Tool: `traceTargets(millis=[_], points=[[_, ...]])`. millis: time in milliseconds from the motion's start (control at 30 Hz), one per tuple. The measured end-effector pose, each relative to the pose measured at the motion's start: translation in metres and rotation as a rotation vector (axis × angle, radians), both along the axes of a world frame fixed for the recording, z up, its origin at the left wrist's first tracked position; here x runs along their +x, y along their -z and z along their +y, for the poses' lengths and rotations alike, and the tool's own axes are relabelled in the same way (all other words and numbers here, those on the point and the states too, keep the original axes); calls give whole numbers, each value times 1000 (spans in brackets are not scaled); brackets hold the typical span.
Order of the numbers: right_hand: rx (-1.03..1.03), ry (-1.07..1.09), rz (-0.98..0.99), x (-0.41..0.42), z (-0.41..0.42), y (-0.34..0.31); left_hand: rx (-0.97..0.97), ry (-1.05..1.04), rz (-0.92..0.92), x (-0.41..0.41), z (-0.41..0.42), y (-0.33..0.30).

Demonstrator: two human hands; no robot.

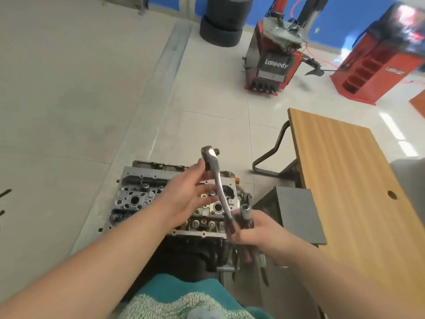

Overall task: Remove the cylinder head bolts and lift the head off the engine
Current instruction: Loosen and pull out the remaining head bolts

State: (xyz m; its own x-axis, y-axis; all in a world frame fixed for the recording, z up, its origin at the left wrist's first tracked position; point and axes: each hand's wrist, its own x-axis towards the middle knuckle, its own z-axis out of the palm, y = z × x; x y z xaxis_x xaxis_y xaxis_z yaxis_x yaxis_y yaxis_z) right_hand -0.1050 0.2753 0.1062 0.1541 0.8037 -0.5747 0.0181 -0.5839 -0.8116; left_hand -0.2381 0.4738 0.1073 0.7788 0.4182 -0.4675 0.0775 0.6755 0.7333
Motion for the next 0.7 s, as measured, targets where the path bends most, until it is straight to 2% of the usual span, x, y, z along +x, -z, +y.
traceTargets(millis=[167, 267, 333, 433, 567, 700], points=[[83, -137, -39, -34, 47, -2, -290, -284, -207, -17, 9, -14], [138, -273, -170, -40, 59, -8, -327, -368, -287, -36, 13, -23], [220, -286, -286, -41, 61, -15, -278, -384, -317, -49, 14, -32], [312, -181, -250, -32, 63, -32, -116, -336, -283, -74, 14, -47], [418, -283, -282, -27, 79, -59, 49, -170, -204, -99, 3, -63], [566, -335, -426, -43, 93, -75, 120, -76, -156, -110, -13, -77]])
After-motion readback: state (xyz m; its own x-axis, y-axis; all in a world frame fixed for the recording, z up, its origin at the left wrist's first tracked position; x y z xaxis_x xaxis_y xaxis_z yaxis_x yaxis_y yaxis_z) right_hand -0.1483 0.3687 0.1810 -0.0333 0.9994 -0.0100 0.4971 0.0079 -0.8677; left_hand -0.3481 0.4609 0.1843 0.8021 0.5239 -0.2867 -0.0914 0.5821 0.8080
